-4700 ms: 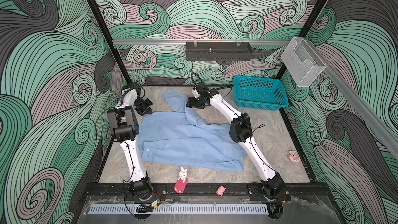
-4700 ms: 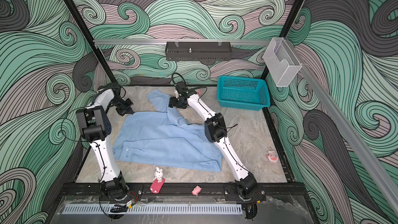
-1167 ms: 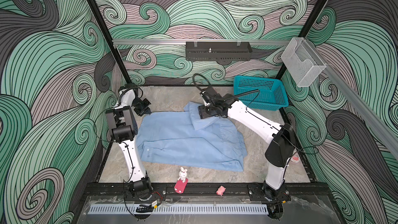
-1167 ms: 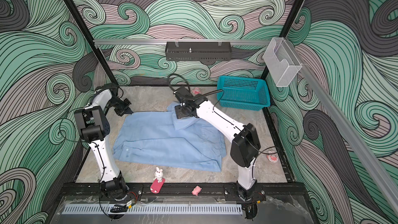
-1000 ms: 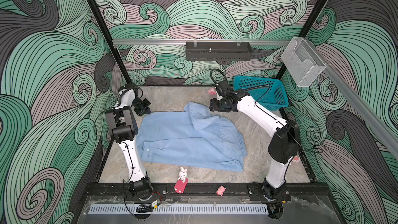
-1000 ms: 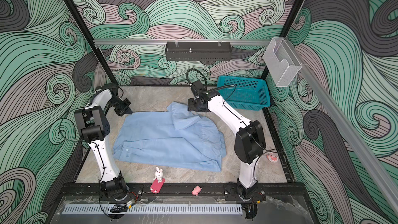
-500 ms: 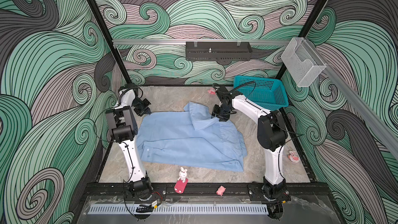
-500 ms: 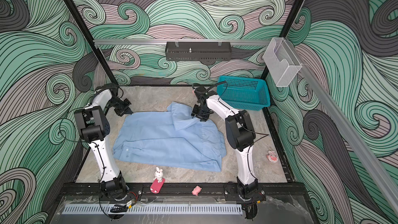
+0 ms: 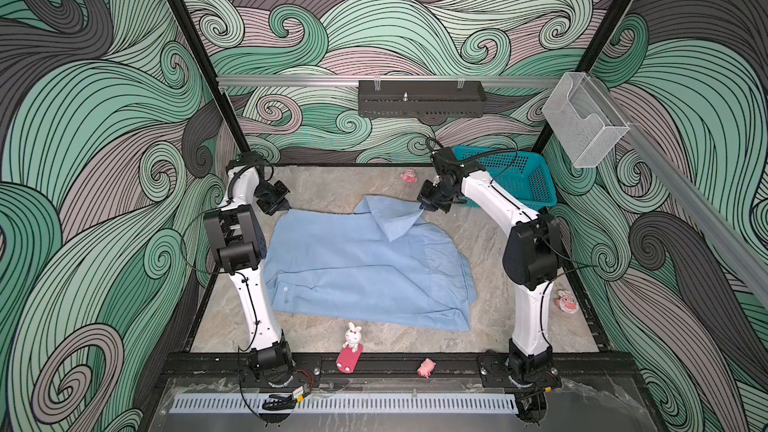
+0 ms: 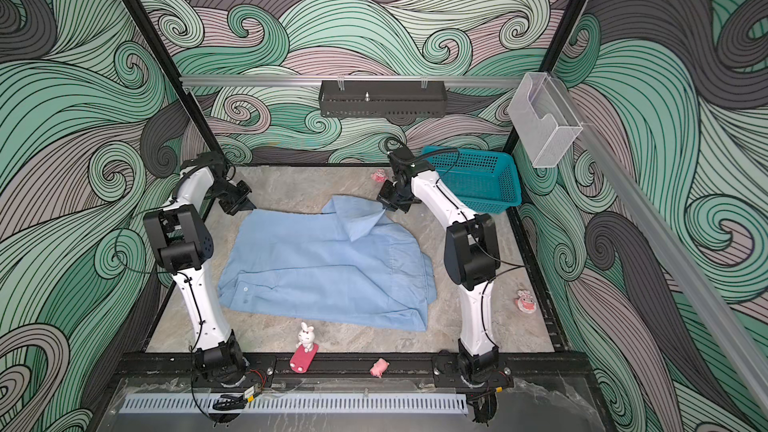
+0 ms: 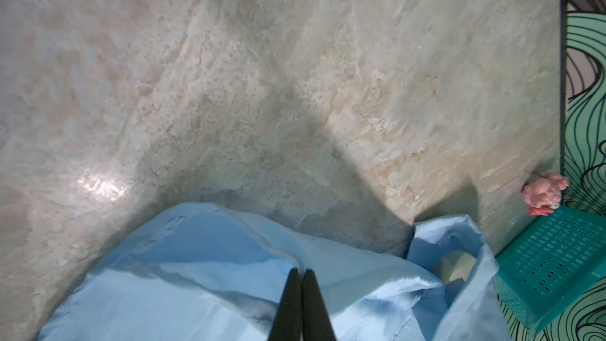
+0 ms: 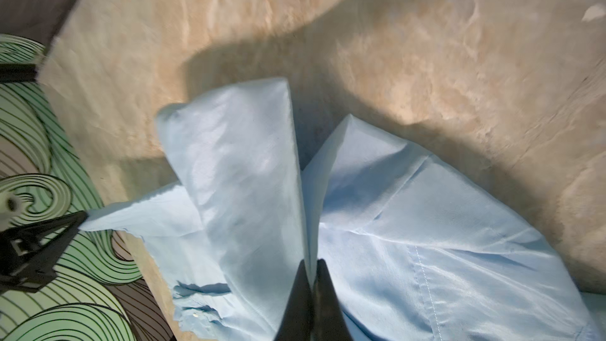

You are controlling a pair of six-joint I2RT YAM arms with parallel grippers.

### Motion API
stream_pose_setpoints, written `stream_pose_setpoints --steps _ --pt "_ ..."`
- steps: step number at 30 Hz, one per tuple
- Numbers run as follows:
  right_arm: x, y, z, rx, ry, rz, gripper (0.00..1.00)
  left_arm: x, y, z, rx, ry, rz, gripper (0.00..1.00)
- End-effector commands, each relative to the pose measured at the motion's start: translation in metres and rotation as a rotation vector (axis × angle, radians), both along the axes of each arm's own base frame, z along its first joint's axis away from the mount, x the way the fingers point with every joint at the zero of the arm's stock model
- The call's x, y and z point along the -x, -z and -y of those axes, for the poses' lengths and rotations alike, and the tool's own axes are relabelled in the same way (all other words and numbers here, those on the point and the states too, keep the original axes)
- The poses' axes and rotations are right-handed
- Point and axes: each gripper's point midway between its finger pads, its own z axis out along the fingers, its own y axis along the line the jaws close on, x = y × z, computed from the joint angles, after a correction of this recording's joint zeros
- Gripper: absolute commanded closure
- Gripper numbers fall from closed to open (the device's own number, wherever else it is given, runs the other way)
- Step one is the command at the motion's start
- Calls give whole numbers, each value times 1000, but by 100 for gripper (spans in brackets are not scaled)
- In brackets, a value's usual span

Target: Fold and stack the long sleeve shirts

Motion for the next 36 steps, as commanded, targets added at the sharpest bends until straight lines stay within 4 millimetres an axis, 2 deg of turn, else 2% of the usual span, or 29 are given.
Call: stream_pose_setpoints --steps 1,6,11,14,22,28,36 --pt "0 -34 19 37 5 64 100 -8 4 2 31 3 15 100" --pt "-7 -53 29 35 23 107 100 -9 11 0 34 -1 7 100" --pt "-18 -94 38 57 35 187 100 -10 8 -1 32 -3 15 100" --pt "-15 -103 40 72 30 186 100 -9 5 -1 33 3 18 100" --pt "22 -76 49 121 32 84 100 0 4 2 34 24 21 100" --pt "56 -45 52 144 13 8 100 21 -6 6 26 42 22 100" --pt "111 -41 56 166 -17 -19 100 59 -28 -2 -37 57 13 100"
